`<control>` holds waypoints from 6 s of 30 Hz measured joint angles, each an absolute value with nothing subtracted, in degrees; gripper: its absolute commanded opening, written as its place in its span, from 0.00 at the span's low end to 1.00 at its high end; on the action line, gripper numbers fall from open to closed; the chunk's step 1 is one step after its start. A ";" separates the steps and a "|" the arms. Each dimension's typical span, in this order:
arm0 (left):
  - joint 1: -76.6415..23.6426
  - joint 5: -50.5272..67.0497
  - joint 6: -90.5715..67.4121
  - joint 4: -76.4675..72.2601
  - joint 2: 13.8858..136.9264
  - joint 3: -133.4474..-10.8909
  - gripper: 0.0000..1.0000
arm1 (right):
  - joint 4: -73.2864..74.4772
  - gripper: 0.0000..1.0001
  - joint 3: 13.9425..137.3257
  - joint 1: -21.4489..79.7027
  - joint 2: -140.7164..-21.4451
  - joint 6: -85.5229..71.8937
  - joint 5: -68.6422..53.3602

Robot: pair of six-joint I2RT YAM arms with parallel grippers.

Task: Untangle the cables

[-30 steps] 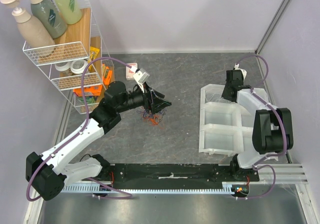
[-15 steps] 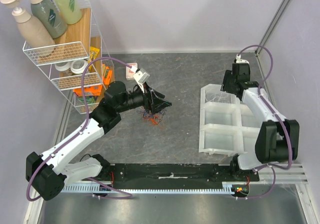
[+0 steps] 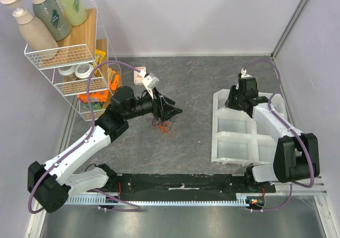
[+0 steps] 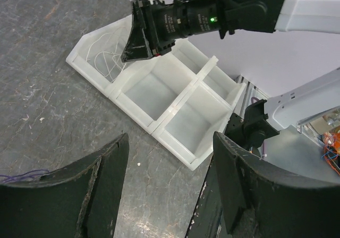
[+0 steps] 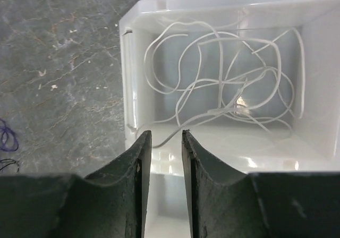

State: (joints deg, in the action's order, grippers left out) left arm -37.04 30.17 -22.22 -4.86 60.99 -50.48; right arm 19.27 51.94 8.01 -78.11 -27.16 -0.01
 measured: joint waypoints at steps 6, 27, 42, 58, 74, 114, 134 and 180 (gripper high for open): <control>-37.04 30.13 -22.22 -4.84 61.21 -50.48 0.70 | 16.51 0.30 52.73 8.01 -85.38 -27.38 3.22; -37.04 27.70 -21.85 -2.33 63.35 -50.50 0.70 | 23.33 0.96 58.76 7.88 -82.63 -21.19 9.54; -36.56 8.93 -22.00 3.84 59.77 -50.46 0.61 | 9.93 0.75 55.05 27.73 -72.36 -30.81 -1.23; -35.99 -7.18 -22.02 0.16 54.37 -44.38 0.66 | -3.29 0.45 52.29 47.75 -98.80 -35.79 -8.14; -35.27 3.51 -22.04 3.77 65.25 -47.86 0.62 | -1.45 0.00 45.45 48.42 -89.12 -31.70 -5.17; -30.02 40.12 -40.53 -11.64 83.55 -46.52 0.26 | 8.12 0.00 65.08 50.41 -50.06 -20.95 10.76; -35.16 32.18 -25.63 -14.37 67.02 -45.54 0.49 | 9.58 0.00 60.42 50.41 -55.44 -25.76 7.14; -35.88 21.98 -17.85 -27.68 42.72 -34.28 0.02 | 12.29 0.89 56.58 50.41 -60.55 -18.81 3.09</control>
